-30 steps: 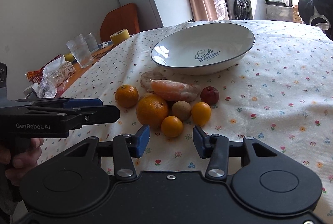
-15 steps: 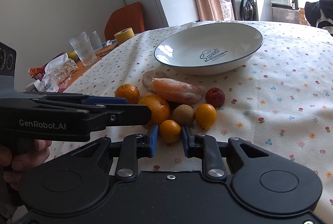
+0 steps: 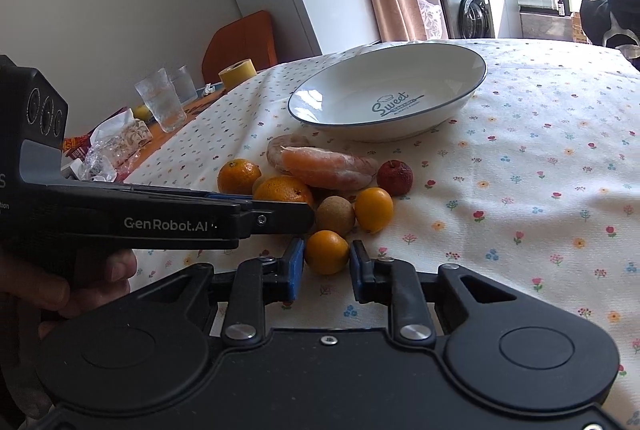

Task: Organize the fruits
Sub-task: 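Grasp a large orange with the left tool while the right tool grasps a small tangerine, then carry the large orange with the left tool while the right tool carries the tangerine into the bowl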

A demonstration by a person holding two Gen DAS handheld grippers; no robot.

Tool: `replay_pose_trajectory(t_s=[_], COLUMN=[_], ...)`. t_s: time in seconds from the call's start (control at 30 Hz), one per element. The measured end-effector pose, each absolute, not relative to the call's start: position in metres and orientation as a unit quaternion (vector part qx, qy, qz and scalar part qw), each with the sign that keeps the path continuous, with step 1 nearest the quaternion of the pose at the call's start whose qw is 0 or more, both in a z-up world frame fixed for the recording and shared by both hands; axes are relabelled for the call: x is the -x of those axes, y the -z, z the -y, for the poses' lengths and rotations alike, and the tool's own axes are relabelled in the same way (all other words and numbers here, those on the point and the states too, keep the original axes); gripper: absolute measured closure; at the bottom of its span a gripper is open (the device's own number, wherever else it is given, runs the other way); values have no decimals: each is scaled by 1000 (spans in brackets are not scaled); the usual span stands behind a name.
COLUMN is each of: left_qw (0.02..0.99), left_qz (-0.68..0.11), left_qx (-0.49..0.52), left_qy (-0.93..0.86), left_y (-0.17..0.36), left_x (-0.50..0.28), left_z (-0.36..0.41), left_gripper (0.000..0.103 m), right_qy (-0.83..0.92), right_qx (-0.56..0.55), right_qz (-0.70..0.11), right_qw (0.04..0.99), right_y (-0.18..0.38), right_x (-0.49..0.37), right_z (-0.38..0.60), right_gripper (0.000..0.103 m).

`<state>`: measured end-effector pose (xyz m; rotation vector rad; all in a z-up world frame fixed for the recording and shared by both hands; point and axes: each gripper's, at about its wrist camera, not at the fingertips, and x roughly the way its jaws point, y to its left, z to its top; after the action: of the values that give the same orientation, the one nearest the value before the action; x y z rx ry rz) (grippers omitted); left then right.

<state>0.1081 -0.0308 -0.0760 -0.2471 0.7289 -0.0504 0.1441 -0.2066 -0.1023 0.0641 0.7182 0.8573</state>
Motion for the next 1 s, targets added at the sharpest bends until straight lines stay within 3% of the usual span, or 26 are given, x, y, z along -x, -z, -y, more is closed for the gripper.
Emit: replay_pose_trajectory(t_s=[1.0], left_qw=[944], left_qz=[-306], left_qx=[119], left_qy=[6], left_y=[47], left_x=[-65], left_z=[16], left_gripper=[66], right_qy=[-402], right_qx=[-20], right_qz=[-309], right_qw=[862], right_y=[77], right_x=[-131], right_z=[198], right_gripper=[80])
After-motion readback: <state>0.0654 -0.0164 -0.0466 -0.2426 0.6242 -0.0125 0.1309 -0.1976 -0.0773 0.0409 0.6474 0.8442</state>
